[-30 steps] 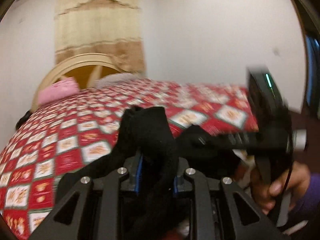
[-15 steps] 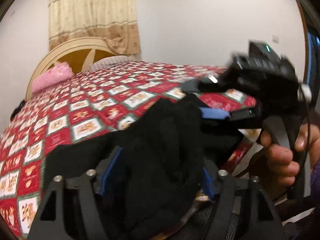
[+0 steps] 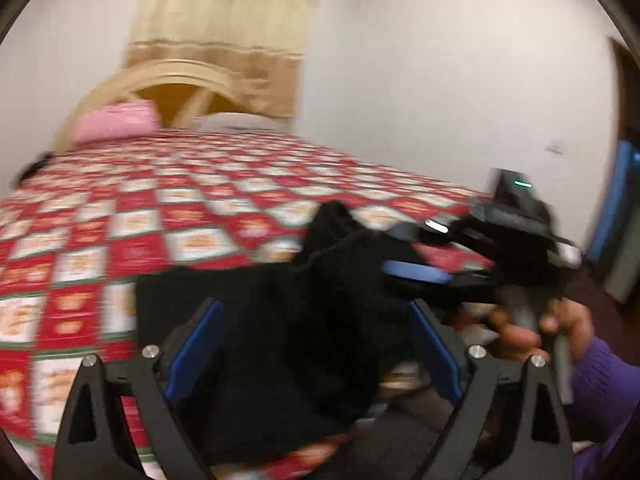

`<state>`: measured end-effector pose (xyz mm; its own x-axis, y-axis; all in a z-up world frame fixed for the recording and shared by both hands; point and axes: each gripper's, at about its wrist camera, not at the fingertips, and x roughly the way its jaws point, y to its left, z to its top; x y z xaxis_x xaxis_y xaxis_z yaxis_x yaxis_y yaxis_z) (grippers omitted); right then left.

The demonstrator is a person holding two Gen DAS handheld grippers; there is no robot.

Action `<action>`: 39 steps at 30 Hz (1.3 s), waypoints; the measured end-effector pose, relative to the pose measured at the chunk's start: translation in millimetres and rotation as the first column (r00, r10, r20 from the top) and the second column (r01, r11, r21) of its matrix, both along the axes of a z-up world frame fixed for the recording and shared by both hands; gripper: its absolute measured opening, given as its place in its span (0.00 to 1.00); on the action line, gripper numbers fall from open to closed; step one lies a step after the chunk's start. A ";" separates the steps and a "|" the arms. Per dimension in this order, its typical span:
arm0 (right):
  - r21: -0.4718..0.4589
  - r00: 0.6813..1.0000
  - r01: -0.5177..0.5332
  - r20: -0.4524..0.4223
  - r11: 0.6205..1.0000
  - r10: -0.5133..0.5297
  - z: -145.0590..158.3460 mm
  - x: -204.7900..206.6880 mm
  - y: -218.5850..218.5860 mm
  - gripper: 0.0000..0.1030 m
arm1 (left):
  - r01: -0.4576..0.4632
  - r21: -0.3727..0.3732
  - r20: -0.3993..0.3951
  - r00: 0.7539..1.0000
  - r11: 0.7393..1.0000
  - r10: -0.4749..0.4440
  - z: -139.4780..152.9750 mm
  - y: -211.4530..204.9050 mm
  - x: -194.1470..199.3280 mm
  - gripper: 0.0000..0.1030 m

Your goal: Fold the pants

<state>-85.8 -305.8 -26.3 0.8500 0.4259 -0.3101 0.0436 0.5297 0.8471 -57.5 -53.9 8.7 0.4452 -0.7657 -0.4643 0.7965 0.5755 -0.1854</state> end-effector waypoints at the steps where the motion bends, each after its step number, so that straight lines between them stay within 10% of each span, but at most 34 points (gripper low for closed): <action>1: 0.038 1.000 0.007 0.001 0.999 -0.007 -1.0 -2.6 -5.3 0.60 | 0.072 0.013 -0.026 0.997 0.997 -0.071 -2.7 -13.2 -6.5 0.92; 5: 0.029 1.000 0.020 -0.004 0.999 -0.020 3.5 -8.2 -9.7 0.64 | 0.122 0.077 0.060 0.990 0.989 -0.127 -1.3 -23.3 -22.8 0.92; 11: -0.215 0.997 -0.034 -0.082 0.976 0.017 10.2 2.8 15.7 0.64 | -0.111 0.099 0.077 0.992 0.989 0.103 4.6 20.1 8.0 0.93; 16: -0.554 0.987 -0.100 -0.158 0.826 0.014 10.3 11.9 66.9 0.64 | -0.337 0.092 -0.001 0.941 0.937 0.338 0.9 64.0 46.4 0.94; 18: -0.699 0.983 -0.126 -0.182 0.704 -0.005 8.7 14.6 88.3 0.36 | -0.419 0.165 -0.023 0.903 0.893 0.428 -6.5 69.5 61.6 0.94; 23: -0.720 0.987 -0.130 -0.161 0.682 0.017 17.6 13.5 86.1 0.19 | -0.468 0.154 -0.069 0.873 0.870 0.482 -15.5 87.0 66.7 0.94; 28: -0.828 0.995 -0.104 -0.088 0.551 0.055 57.7 6.9 88.6 0.17 | -0.495 0.160 -0.070 0.857 0.854 0.510 -14.9 91.3 71.3 0.94; 34: -0.870 0.994 -0.085 -0.110 0.485 -0.023 63.3 3.7 53.3 0.17 | -0.489 0.179 -0.046 0.863 0.854 0.504 -13.2 83.8 71.5 0.94; 39: -0.847 0.993 -0.064 -0.109 0.527 -0.054 19.9 6.3 33.7 0.26 | -0.473 0.228 -0.011 0.873 0.851 0.488 -19.3 64.9 73.1 0.94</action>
